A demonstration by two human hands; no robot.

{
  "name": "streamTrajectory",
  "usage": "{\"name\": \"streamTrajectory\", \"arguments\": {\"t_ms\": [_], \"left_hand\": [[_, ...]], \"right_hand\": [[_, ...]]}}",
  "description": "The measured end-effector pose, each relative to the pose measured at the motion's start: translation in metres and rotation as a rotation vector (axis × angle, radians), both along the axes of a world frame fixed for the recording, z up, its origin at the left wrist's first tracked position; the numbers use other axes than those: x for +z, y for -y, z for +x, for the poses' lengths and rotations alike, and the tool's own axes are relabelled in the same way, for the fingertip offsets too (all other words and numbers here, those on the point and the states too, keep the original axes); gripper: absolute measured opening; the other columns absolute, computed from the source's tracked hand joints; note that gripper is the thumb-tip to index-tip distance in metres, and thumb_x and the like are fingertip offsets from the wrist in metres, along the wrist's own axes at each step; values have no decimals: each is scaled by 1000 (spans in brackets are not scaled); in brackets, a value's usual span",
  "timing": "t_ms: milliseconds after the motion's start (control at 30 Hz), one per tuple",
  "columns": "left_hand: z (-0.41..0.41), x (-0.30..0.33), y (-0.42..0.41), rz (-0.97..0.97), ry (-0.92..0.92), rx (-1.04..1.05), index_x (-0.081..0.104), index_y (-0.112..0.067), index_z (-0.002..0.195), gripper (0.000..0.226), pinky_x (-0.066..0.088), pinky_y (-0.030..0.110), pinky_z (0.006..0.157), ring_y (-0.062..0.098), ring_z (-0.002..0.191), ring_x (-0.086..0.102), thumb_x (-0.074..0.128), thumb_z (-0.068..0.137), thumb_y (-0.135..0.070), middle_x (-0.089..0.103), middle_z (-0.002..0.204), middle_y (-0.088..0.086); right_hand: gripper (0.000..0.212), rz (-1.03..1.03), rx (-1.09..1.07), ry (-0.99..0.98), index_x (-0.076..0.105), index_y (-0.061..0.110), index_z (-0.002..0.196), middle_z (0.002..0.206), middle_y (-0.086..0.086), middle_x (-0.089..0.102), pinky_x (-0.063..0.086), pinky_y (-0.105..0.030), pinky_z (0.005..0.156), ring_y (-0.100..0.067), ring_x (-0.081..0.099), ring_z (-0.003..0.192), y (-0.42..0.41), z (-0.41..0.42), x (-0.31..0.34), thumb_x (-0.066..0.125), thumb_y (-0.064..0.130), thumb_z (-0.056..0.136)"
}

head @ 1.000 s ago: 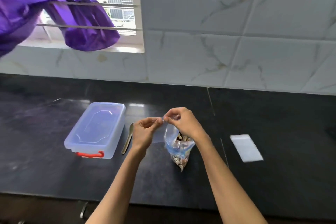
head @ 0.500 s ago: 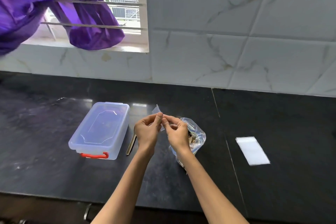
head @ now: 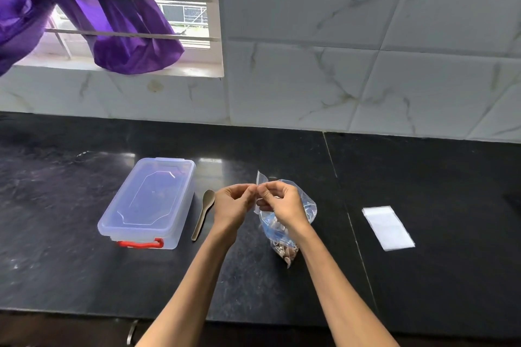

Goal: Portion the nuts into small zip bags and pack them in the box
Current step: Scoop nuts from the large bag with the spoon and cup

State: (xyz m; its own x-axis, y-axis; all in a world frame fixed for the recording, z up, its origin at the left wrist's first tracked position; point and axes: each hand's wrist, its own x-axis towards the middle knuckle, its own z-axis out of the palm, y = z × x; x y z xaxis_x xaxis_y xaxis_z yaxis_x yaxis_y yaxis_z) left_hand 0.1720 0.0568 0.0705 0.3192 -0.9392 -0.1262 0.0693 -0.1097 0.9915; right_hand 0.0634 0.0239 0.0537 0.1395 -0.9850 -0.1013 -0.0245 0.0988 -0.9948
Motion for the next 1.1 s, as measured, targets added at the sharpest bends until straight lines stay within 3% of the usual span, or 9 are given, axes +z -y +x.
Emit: {"name": "streamTrajectory", "arguments": {"t_ms": [200,333,400,567,667,733,800,900,1100], "left_hand": [[0,-5,3,-31,149,-19,74,-4,89,19,47,11,54,-1,59,61,64,90,-20,72,77,8],[2,-4,3,-54,303,-5,73,-2,89,16,49,11,56,5,65,61,61,91,-13,71,79,9],[2,-3,4,-68,353,-5,72,-2,88,15,51,15,62,8,67,62,60,91,-10,71,80,8],[-3,-12,12,-23,389,68,63,-2,82,15,55,44,75,22,74,64,60,87,-16,67,76,7],[-3,-9,10,-43,410,31,61,-6,103,21,56,32,77,14,79,64,67,84,-14,65,88,-2],[0,-6,9,-65,438,-94,62,-9,109,32,56,26,76,10,80,66,73,79,-10,66,91,-4],[2,-4,8,-96,456,-169,71,-9,99,25,60,32,75,9,76,71,74,74,-6,73,87,-1],[0,-3,7,-102,505,-72,76,-11,88,14,61,33,70,8,68,71,65,81,-10,74,74,2],[2,-3,13,-42,551,-21,77,-9,85,19,60,40,67,14,65,70,66,88,-24,74,73,6]], "right_hand": [[20,76,20,65,68,10,87,74,-3,71,56,-21,60,-10,69,64,-2,-1,4,69,30,83],[13,99,48,58,69,9,89,76,-4,72,57,-24,62,-14,71,67,1,-4,5,65,22,89],[12,79,49,28,69,8,89,76,-5,72,59,-28,65,-16,70,68,4,-6,7,62,17,91],[15,-30,-8,-173,68,14,75,63,0,67,56,-30,62,-13,65,59,8,-1,8,63,14,89],[12,-74,-7,-272,67,12,79,65,1,67,59,-33,66,-13,66,61,9,0,8,63,16,90],[10,-119,11,-340,68,11,84,68,5,66,57,-23,61,-7,64,62,8,-3,11,63,16,90],[7,-147,39,-382,68,13,86,69,8,65,52,-16,56,-2,62,61,8,-4,15,63,16,90],[7,-122,83,-334,69,10,87,68,4,66,57,-22,59,-6,64,58,9,-6,19,63,10,90],[11,-104,124,-371,70,2,96,68,1,67,57,-20,60,-6,64,56,10,-13,25,64,8,89]]}}
